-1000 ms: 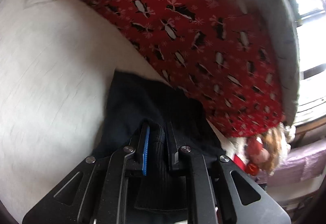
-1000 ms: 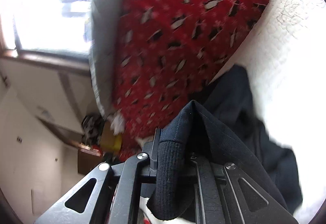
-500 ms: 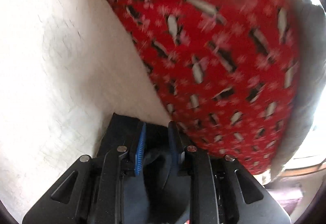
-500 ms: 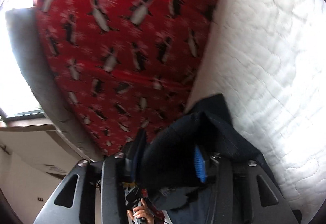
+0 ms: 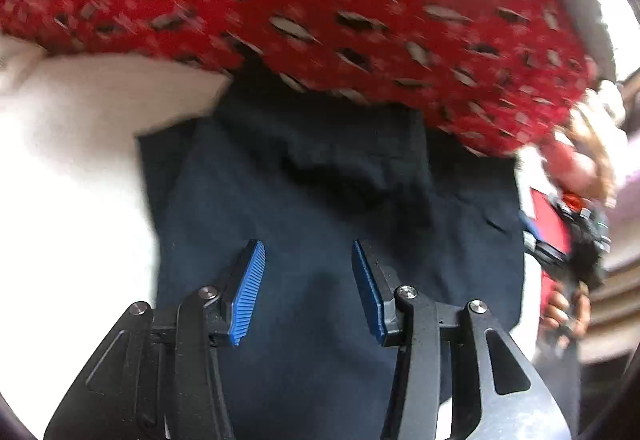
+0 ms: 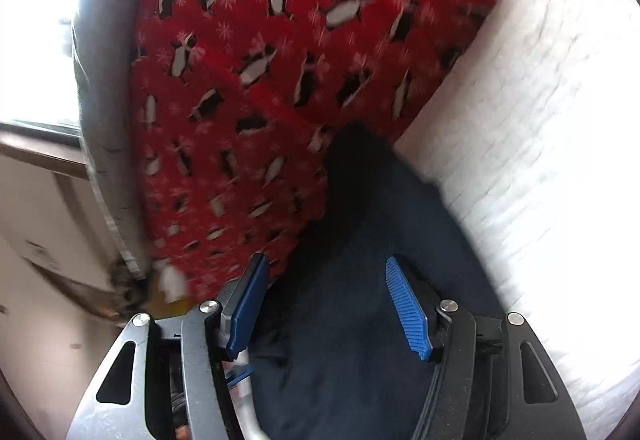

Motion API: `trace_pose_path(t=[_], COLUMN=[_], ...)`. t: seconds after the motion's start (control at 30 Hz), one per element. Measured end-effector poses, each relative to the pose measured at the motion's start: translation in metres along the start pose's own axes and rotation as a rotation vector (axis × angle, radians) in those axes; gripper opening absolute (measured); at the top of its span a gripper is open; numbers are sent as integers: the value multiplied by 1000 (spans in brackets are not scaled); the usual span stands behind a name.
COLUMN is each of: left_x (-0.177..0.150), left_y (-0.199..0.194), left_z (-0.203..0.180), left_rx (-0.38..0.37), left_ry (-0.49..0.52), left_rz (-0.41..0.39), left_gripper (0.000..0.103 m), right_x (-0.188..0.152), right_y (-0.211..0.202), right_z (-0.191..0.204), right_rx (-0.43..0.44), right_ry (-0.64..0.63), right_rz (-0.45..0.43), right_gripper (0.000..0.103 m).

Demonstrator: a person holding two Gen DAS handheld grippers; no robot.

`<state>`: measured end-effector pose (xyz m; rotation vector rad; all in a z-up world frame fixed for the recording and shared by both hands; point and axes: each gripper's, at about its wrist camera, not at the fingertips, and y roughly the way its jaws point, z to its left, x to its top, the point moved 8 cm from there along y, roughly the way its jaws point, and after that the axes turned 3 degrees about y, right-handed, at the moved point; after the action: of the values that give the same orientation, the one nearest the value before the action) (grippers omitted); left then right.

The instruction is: Fold large clothes

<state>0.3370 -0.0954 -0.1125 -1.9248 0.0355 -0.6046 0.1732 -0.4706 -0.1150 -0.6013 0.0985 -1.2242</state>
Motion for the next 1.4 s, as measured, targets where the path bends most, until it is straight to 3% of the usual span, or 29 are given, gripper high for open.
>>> trace_pose_path(t=[0.1, 0.17, 0.33, 0.4, 0.47, 0.53, 0.57, 0.6, 0.63, 0.67, 0.77, 0.83, 0.9, 0.97, 1.03, 1.07, 1.2, 1.27, 1.33, 1.4], left_x=[19, 28, 24, 20, 15, 10, 10, 12, 13, 14, 17, 14, 3, -13, -16, -15, -14, -16, -23, -35], left_y=[-13, -17, 4, 18, 27, 26, 22, 13, 6, -1, -28, -26, -8, 16, 21, 15, -35, -56, -61, -40], left_z=[31, 54, 65, 68, 54, 46, 40, 34, 30, 27, 26, 30, 43, 57, 59, 59, 50, 33, 14, -2], left_rx=[83, 112, -24, -47, -67, -38, -5, 45, 83, 97, 103, 128, 178, 185, 167, 152, 84, 46, 34, 81], left_ry=[-103, -163, -234, -265, -231, -172, -128, -75, -46, -41, -65, -94, -135, -209, -248, -261, -280, -251, -214, -170], left_rz=[-93, -109, 16, 63, 112, 112, 80, 32, 0, -26, -136, -158, -110, -20, -25, -39, -158, -211, -237, -185], left_gripper=[44, 44, 49, 51, 51, 51, 47, 17, 1, 1, 0, 0, 1, 1, 2, 2, 2, 7, 28, 37], right_x=[15, 26, 35, 33, 27, 22, 21, 20, 18, 20, 27, 31, 35, 33, 19, 14, 12, 1, -18, -36], right_y=[-2, 3, 37, 46, 55, 60, 61, 62, 62, 57, 27, 16, 22, 49, 75, 75, 35, 19, 18, 34], right_z=[-5, -11, -19, -15, -6, 3, 6, 9, 14, 20, 52, 59, 45, 12, -26, -31, 1, 27, 40, 34], right_rx=[-101, -162, -254, -250, -227, -272, -307, -338, -341, -322, -127, -75, -103, -218, -363, -367, -264, -175, -128, -166], right_ry=[-59, -80, -104, -127, -159, -243, -291, -344, -369, -379, -361, -350, -318, -259, -201, -188, -235, -318, -378, -418], right_rz=[-66, -76, -10, -8, 3, 5, 9, 12, 15, -5, -107, -157, -164, -96, 28, 38, -134, -190, -191, -130], right_gripper=[68, 71, 73, 73, 72, 56, 36, 21, 9, 9, 7, 7, 7, 8, 12, 14, 26, 39, 47, 46])
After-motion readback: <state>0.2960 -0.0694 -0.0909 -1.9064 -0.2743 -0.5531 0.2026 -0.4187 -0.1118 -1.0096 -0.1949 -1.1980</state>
